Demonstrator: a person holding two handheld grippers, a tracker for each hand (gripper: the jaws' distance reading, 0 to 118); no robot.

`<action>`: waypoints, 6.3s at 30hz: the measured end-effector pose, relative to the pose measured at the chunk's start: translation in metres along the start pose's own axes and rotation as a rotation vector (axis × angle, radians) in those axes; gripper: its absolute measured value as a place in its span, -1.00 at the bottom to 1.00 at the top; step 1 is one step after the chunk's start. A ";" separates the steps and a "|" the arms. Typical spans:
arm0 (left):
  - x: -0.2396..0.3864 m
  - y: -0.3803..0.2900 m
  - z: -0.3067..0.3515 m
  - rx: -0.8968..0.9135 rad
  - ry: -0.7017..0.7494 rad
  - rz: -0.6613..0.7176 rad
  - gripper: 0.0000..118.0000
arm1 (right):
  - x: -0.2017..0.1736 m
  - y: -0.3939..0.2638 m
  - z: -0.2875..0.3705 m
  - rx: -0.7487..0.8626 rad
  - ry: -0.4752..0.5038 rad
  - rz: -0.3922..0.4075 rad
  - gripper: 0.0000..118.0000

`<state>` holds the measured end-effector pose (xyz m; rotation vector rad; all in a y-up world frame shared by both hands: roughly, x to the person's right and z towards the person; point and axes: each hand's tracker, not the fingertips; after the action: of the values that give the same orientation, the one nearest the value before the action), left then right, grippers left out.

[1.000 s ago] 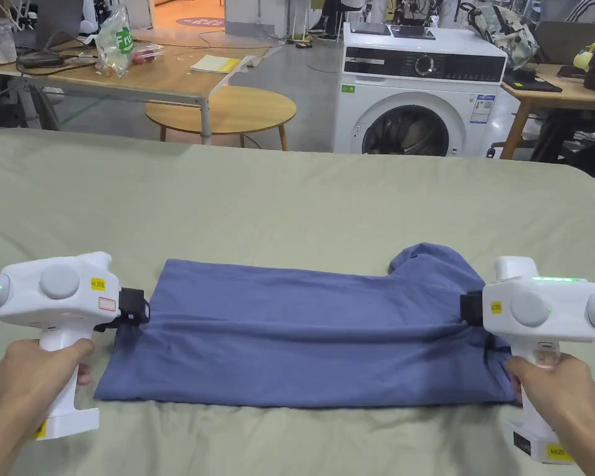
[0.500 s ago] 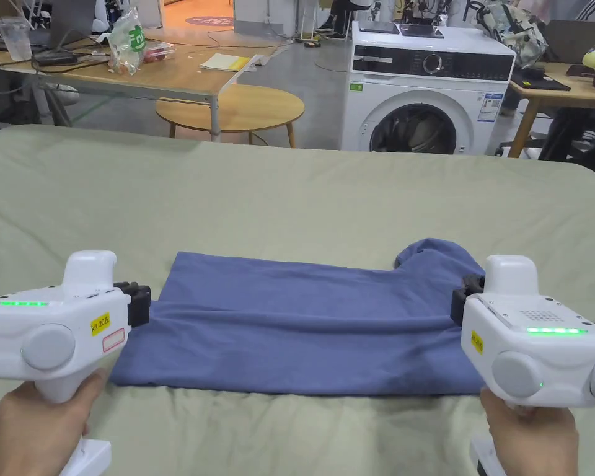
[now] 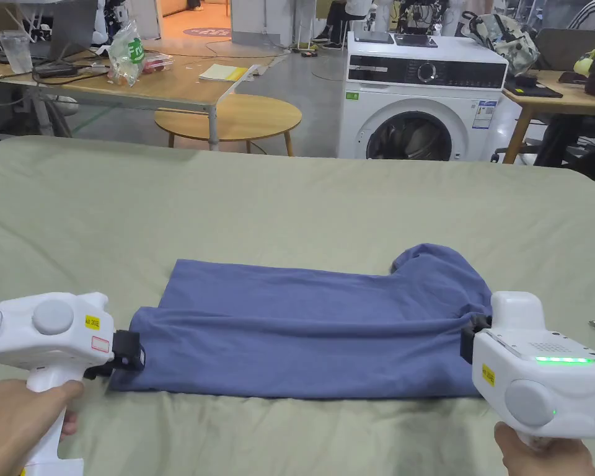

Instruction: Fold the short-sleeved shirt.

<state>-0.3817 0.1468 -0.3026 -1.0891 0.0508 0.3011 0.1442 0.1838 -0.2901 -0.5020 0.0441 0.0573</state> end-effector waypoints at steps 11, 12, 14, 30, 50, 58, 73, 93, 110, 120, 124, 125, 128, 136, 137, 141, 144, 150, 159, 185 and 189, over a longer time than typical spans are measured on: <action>0.021 -0.018 -0.001 0.023 0.036 -0.111 -1.00 | 0.066 0.006 -0.036 -0.240 -0.057 -0.050 -0.05; 0.017 -0.020 0.001 0.034 0.030 -0.106 -1.00 | 0.072 0.006 -0.045 -0.284 -0.050 -0.050 0.11; 0.016 -0.023 0.006 0.053 0.020 -0.095 -1.00 | 0.079 0.001 -0.062 -0.354 -0.052 -0.013 0.11; 0.013 -0.023 0.042 0.149 -0.018 -0.136 -1.00 | 0.068 -0.009 -0.055 -0.429 0.083 0.012 -0.92; -0.013 -0.116 0.032 0.055 -0.008 -0.114 -1.00 | 0.051 -0.081 0.013 -0.564 -0.033 0.157 -0.77; 0.014 -0.101 0.073 0.217 0.033 -0.117 -0.40 | 0.035 -0.028 0.045 -0.331 -0.109 0.077 -0.05; 0.074 -0.066 0.093 0.666 -0.029 -0.217 -1.00 | -0.027 0.004 0.038 0.144 0.025 -0.055 -1.00; 0.030 0.132 -0.084 -0.067 0.031 -0.068 -0.15 | -0.014 0.020 -0.039 -0.040 0.017 -0.003 -1.00; 0.044 0.100 -0.024 0.183 -0.014 -0.181 -1.00 | 0.082 0.081 -0.170 -0.402 -0.068 -0.032 0.12; 0.045 0.083 -0.004 0.249 -0.026 -0.191 -1.00 | 0.090 0.057 -0.237 -0.586 0.006 -0.074 -0.21; 0.043 0.082 0.000 0.256 -0.027 -0.184 -1.00 | 0.094 0.060 -0.226 -0.548 0.035 -0.098 -1.00; 0.042 0.082 0.003 0.259 -0.029 -0.182 -1.00 | 0.098 0.062 -0.218 -0.536 0.056 -0.126 -1.00; 0.042 0.077 0.014 0.275 -0.036 -0.182 -1.00 | 0.097 0.073 -0.179 -0.436 0.066 -0.127 -1.00; 0.027 0.037 0.059 0.326 -0.081 -0.145 -1.00 | 0.091 0.083 -0.064 -0.327 0.095 -0.087 -1.00; 0.024 0.030 0.065 0.335 -0.090 -0.133 -1.00 | 0.092 0.080 -0.050 -0.322 0.092 -0.087 -1.00; 0.010 0.002 0.087 0.354 -0.107 -0.115 -1.00 | 0.095 0.066 -0.001 -0.301 0.071 -0.070 -1.00; 0.004 -0.022 0.104 0.364 -0.115 -0.116 -1.00 | 0.097 0.052 0.029 -0.293 0.068 -0.071 -1.00; -0.005 -0.066 0.118 0.351 -0.123 -0.125 -1.00 | 0.095 0.015 0.070 -0.343 0.068 -0.035 -1.00; -0.022 -0.119 0.071 0.117 -0.072 -0.124 -1.00 | 0.091 -0.062 0.038 -0.599 0.005 0.099 -1.00; 0.075 -0.095 0.117 0.769 0.003 -0.197 -0.44 | -0.021 -0.001 0.065 0.213 -0.105 -0.049 -0.36; 0.086 -0.101 0.123 0.887 0.083 -0.242 -1.00 | -0.051 0.005 0.068 0.324 -0.075 -0.067 -0.95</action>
<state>-0.2854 0.2301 -0.1740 -0.2196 0.1129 -0.0033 0.0948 0.2186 -0.2298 -0.1766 -0.0363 0.0025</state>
